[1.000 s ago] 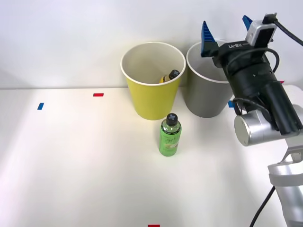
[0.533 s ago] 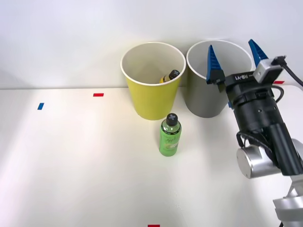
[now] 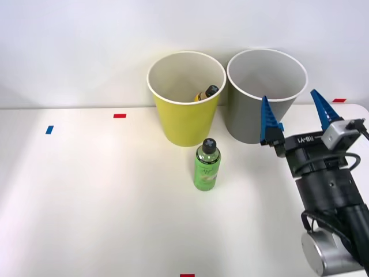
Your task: Put cans in the gray bin, plastic bottles in the light green bin
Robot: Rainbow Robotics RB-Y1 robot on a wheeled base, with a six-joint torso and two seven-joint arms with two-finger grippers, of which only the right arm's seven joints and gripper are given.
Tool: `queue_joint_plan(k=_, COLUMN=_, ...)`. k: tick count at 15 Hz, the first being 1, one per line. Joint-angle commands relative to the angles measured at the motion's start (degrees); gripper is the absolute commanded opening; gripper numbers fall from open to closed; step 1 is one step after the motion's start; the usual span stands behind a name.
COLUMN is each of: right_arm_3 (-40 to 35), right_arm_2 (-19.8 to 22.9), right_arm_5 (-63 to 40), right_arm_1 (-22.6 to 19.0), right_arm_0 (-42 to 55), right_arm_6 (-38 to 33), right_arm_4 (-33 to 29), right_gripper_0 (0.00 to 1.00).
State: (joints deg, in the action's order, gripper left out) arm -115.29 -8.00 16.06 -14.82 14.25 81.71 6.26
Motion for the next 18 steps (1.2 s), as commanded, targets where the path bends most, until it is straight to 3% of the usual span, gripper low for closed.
queue_joint_plan(k=1, right_arm_3=-0.5, right_arm_2=-1.1, right_arm_5=4.4, right_arm_1=0.3, right_arm_0=6.6, right_arm_6=0.0, right_arm_4=0.0, right_gripper_0=1.0)
queue_joint_plan(k=8, right_arm_3=-0.5, right_arm_2=-1.4, right_arm_5=8.1, right_arm_1=0.1, right_arm_0=19.5, right_arm_6=0.6, right_arm_4=-0.9, right_gripper_0=1.0)
queue_joint_plan(k=18, right_arm_3=1.2, right_arm_2=-1.5, right_arm_5=8.1, right_arm_1=1.5, right_arm_0=27.1, right_arm_6=2.2, right_arm_4=-2.5, right_gripper_0=1.0)
